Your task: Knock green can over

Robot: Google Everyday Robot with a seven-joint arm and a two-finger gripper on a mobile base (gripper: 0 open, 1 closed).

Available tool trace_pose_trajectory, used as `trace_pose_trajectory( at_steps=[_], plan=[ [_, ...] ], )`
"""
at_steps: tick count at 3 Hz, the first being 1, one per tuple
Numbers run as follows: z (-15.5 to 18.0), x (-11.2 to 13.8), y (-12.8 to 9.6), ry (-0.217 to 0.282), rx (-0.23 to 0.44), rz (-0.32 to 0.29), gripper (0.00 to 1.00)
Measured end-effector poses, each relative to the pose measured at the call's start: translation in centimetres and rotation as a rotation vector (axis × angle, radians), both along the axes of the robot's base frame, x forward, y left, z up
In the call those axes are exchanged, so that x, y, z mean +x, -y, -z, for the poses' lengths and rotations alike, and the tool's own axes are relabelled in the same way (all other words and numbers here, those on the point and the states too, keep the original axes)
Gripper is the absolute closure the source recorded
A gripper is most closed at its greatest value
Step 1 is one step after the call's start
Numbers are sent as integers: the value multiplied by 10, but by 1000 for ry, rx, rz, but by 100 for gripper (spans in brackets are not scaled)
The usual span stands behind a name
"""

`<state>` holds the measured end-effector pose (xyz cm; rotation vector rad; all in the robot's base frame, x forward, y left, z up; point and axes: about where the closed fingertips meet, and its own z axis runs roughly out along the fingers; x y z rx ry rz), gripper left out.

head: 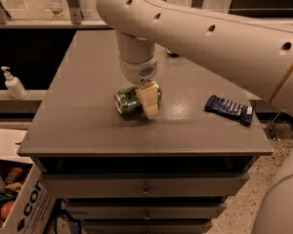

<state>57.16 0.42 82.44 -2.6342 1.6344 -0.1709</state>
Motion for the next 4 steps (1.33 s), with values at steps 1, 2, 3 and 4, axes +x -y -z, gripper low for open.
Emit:
trace_pose_trajectory(
  at_steps=[1,2,3,4],
  plan=[
    [-3,1,3,1,1,-3,0],
    [-10,2,6,-3,55,16,0],
    [-17,1,11,-6,178,57,0],
    [-29,-6,20,-12,386,119,0]
  ],
)
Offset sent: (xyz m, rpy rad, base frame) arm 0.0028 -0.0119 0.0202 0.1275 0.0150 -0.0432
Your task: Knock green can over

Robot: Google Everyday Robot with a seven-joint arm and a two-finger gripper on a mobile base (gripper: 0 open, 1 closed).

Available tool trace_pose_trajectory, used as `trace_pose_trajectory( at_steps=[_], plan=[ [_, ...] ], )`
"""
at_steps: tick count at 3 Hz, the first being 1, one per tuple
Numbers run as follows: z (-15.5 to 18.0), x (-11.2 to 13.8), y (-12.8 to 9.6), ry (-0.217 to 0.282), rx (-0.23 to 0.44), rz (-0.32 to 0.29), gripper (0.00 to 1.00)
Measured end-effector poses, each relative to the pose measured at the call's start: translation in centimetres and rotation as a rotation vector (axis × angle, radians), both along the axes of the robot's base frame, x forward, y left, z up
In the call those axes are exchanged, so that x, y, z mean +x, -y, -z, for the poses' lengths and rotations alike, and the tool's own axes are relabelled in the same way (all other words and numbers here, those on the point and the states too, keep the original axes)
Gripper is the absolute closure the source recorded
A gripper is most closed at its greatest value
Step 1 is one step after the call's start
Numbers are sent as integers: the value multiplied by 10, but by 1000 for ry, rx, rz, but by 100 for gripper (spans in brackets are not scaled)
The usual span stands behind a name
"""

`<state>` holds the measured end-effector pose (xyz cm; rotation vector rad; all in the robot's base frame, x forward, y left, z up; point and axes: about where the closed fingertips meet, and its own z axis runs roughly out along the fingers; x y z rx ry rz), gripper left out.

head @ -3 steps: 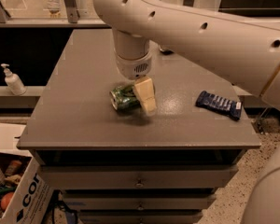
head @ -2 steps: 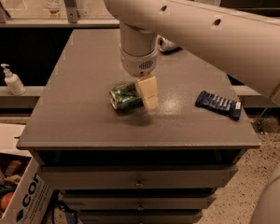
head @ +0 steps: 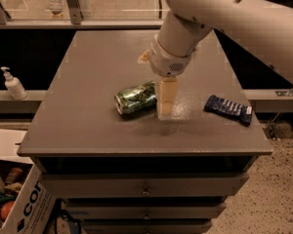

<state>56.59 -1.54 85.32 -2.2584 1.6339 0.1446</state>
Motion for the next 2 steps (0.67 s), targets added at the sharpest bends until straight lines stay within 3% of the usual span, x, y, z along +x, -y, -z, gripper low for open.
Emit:
trace_pose_trajectory(
  at_steps=[1,2],
  plan=[
    [-13,-1,11,-2,191,60,0],
    [-18,-7,10,-18,227,72,0]
  ],
)
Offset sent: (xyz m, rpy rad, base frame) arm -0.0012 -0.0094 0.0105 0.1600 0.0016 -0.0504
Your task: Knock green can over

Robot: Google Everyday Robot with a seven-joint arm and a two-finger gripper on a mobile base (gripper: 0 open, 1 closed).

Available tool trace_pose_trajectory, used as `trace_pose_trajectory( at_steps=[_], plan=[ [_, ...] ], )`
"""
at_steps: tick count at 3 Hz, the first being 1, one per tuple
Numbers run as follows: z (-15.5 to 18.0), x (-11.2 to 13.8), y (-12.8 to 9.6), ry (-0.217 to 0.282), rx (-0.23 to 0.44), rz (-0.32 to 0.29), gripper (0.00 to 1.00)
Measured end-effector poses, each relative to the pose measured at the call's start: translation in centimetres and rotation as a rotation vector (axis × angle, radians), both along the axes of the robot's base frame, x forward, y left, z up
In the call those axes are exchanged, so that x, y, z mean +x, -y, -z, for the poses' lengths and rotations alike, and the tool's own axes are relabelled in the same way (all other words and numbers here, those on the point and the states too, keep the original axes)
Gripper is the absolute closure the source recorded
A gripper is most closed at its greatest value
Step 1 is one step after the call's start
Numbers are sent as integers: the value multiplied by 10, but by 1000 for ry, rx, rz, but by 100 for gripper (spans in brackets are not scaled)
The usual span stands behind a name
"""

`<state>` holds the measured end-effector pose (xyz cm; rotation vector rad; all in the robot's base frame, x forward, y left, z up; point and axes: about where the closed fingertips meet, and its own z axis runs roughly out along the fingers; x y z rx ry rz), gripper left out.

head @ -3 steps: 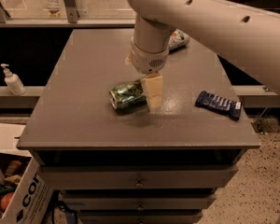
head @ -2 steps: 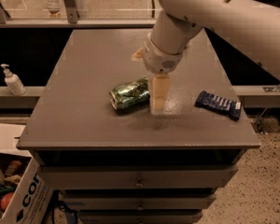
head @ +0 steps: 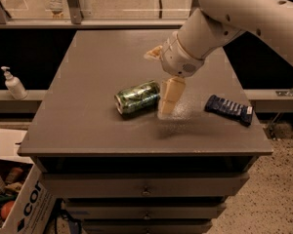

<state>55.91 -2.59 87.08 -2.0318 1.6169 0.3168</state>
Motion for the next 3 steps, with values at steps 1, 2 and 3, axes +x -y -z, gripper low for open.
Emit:
trace_pose_trajectory(
  at_steps=[1,2,3],
  plan=[
    [0,0,0,1,2,-2,0],
    [-1,2,5,8,38,7,0],
    [-3,8,17,20,117,37,0]
  ],
)
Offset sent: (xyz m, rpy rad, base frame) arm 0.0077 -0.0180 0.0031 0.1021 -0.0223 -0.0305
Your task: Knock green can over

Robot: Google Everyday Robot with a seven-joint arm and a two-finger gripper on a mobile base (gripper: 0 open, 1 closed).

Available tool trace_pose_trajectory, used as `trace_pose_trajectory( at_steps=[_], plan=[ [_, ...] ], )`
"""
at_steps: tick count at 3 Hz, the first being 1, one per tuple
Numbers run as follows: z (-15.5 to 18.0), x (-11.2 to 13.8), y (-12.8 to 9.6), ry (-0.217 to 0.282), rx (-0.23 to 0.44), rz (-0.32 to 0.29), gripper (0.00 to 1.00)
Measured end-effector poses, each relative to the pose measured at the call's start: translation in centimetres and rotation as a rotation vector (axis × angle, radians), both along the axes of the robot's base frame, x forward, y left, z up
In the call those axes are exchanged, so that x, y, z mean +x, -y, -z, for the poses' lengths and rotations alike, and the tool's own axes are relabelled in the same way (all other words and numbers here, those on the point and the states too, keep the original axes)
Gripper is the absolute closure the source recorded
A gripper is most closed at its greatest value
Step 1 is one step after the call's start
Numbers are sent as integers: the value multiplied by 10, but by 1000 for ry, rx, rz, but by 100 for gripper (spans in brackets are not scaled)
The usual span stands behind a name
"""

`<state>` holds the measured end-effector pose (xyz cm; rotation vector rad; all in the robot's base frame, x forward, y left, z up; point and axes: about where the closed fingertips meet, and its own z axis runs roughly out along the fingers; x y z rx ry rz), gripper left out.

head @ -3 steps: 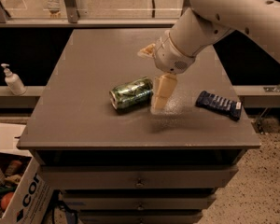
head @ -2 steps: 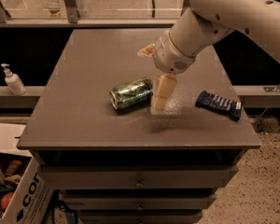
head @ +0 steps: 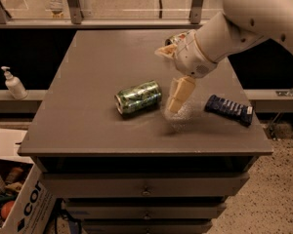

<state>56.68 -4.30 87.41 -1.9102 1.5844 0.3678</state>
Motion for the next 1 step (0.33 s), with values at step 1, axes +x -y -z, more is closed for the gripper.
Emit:
trace_pose_trajectory(
  at_steps=[1],
  plan=[
    [-1,-1,1,-2,6,3,0]
  ],
)
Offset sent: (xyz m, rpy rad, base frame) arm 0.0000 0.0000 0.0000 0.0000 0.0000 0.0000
